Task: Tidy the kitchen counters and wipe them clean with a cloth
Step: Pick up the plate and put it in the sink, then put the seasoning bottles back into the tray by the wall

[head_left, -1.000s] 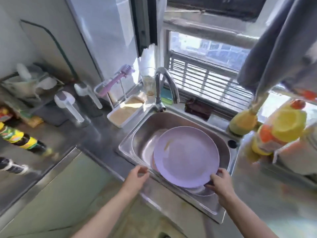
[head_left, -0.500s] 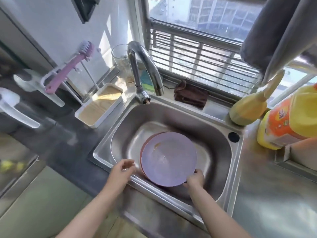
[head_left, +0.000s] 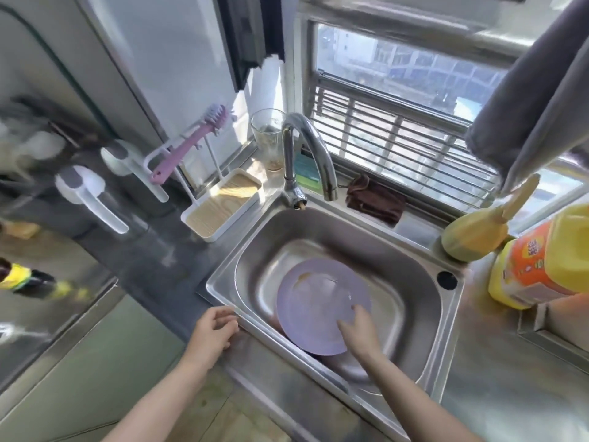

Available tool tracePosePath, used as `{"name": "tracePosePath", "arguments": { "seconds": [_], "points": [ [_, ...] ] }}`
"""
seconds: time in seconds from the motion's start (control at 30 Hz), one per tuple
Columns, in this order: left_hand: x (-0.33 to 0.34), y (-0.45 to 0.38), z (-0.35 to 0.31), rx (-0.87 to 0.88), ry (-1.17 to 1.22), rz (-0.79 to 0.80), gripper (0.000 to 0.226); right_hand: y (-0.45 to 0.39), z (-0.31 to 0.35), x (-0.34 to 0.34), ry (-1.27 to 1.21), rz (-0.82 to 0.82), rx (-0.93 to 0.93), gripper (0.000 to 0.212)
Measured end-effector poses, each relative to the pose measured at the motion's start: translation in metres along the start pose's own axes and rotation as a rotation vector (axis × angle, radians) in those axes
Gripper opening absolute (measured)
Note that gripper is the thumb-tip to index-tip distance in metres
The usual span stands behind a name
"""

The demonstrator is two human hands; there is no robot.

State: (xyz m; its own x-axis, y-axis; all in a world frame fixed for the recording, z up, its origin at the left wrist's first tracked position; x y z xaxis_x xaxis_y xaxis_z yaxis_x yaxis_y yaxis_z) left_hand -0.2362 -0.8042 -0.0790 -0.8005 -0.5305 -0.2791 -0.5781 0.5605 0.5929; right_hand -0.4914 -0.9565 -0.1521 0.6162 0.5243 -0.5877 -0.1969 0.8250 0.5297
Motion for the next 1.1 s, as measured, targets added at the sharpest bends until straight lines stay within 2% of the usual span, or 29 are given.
{"name": "tracePosePath", "arguments": {
  "seconds": [0.1,0.2,0.33,0.5,0.73,0.87,1.1],
  "points": [
    [-0.028,0.019,0.002,0.002,0.03,-0.037,0.019,0.026,0.066,0.005,0.062,0.071,-0.22,0.047],
    [-0.07,0.04,0.005,0.027,0.075,-0.113,0.02,0.054,0.134,0.018,0.106,0.118,-0.427,0.038],
    [-0.144,0.069,0.021,0.042,0.125,-0.259,0.019,0.091,0.207,0.053,0.167,0.195,-0.55,0.035],
    [-0.24,0.106,0.059,0.023,0.128,-0.448,0.015,0.147,0.268,0.13,0.281,0.33,-0.721,0.031],
    [-0.368,0.138,0.126,-0.019,0.159,-0.565,0.017,0.214,0.327,0.252,0.354,0.477,-0.841,0.009],
    [-0.43,0.139,0.151,-0.05,0.23,-0.591,0.026,0.244,0.357,0.316,0.35,0.513,-0.784,0.028],
    [-0.493,0.104,0.166,-0.096,0.221,-0.64,0.071,0.259,0.386,0.391,0.344,0.513,-0.717,0.03]
  ]
}}
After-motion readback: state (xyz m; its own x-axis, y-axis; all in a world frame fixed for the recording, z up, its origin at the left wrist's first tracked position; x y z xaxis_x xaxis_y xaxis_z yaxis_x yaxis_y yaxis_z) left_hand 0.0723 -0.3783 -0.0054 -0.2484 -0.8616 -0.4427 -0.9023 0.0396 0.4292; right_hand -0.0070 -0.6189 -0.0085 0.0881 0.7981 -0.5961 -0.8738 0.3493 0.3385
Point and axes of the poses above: each hand's wrist, its own y-axis away from the middle knuckle, its own x-axis out of the palm, z = x × y, the point moved 8 cm from there along -y, towards the middle knuckle, and after that the axes turned 2 degrees about -x, right-handed, at the moved point
